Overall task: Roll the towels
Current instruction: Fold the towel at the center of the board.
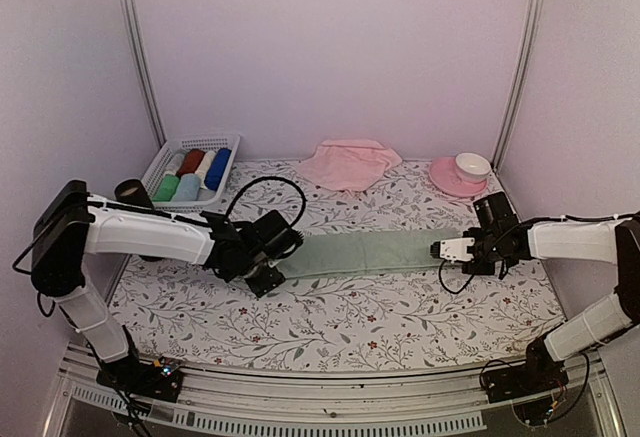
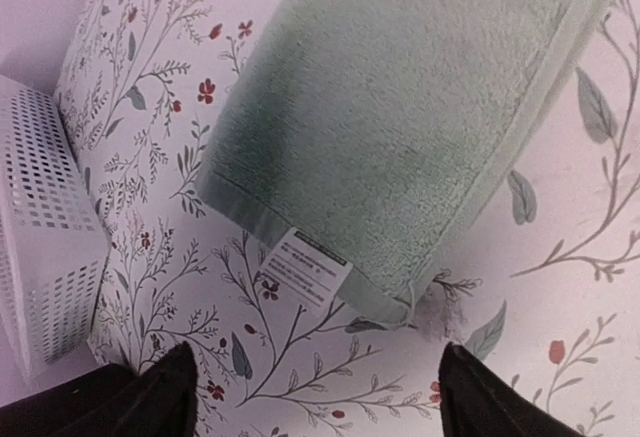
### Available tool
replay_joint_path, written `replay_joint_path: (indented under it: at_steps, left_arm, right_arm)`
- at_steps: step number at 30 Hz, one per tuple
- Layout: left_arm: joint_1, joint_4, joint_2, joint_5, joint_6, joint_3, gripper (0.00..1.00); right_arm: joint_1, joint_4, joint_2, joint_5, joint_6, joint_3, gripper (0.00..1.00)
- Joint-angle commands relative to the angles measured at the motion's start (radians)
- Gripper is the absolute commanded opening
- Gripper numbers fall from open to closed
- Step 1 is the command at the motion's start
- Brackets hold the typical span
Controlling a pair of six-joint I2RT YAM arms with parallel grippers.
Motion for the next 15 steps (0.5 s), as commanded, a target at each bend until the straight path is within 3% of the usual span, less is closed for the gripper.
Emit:
replay_joint_path:
  at_steps: [1,4,9,15]
  left_arm:
    - [-0.010,-0.007,-0.110,-0.005,-0.010,0.017,0.93]
    - [-0.005,0.023,-0.154,-0.017,-0.008,0.024,0.97]
    - [0.030,0.135,-0.117,-0.034,-0.004,0.067,0.97]
    - [0.101,0.230,-0.002,-0.046,-0.045,0.098,0.84]
  right_arm:
    - [0.002,-0.131,-0.054,-0.039,0.030,0.111,0.59]
    - [0.000,-0.193,-0.063,-0.097,0.084,0.198,0.71]
    - [0.002,-0.207,-0.005,-0.186,0.282,0.356,0.73]
    - [-0.033,-0.275,0.127,-0.198,0.671,0.501,0.73]
